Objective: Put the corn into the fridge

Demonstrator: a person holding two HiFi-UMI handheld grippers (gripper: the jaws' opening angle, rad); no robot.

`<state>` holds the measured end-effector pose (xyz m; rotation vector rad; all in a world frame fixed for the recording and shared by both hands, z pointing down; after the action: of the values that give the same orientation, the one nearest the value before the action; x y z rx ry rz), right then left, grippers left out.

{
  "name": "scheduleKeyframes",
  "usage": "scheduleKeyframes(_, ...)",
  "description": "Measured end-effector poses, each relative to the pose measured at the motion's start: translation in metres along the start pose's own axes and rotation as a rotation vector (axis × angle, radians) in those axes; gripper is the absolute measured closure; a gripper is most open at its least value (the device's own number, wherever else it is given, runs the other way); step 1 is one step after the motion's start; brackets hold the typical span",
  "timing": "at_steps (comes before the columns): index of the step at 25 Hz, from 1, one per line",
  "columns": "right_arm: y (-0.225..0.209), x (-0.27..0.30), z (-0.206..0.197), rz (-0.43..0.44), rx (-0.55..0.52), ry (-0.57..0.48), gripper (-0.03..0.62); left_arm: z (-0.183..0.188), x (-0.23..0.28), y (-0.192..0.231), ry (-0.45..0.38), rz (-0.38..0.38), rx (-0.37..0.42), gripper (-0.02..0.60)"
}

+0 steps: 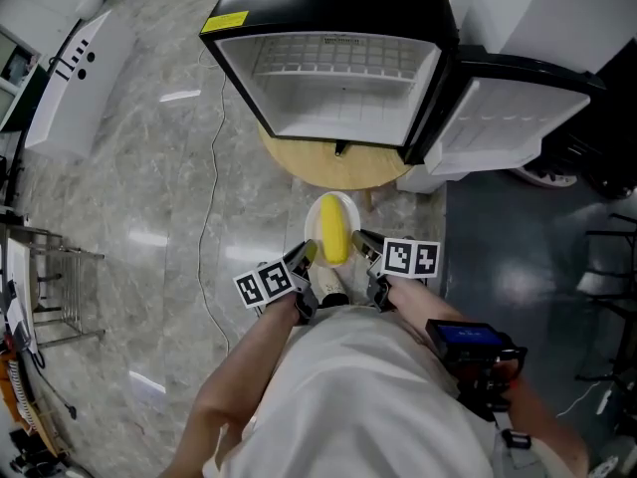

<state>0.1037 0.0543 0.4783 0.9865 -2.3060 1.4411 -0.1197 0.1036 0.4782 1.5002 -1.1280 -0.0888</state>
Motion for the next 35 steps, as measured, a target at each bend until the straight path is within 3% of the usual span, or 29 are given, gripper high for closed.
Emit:
scheduleKeyframes(19,0.020,0.067,0.051,-0.045,0.003,-0.060,0.540,0.095,0.019,0.015,0.026,-0.022,0.062,0.534)
scheduleKeyframes(35,0.027,0.080,0.066,-0.057,-0.005,-0.063,0.540,0.116,0.026,0.019,0.039,-0.027,0.057,0.532)
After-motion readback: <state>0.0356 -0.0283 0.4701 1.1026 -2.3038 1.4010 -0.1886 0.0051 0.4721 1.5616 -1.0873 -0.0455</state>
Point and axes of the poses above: the fingertips, and each gripper's own axes: x forward along the fingers, y to its left, z out of its top, the point moved 9 cm from there along -x, backward along the fingers, and after that the axes turned 7 degrees about -x, right-handed, at the moved point
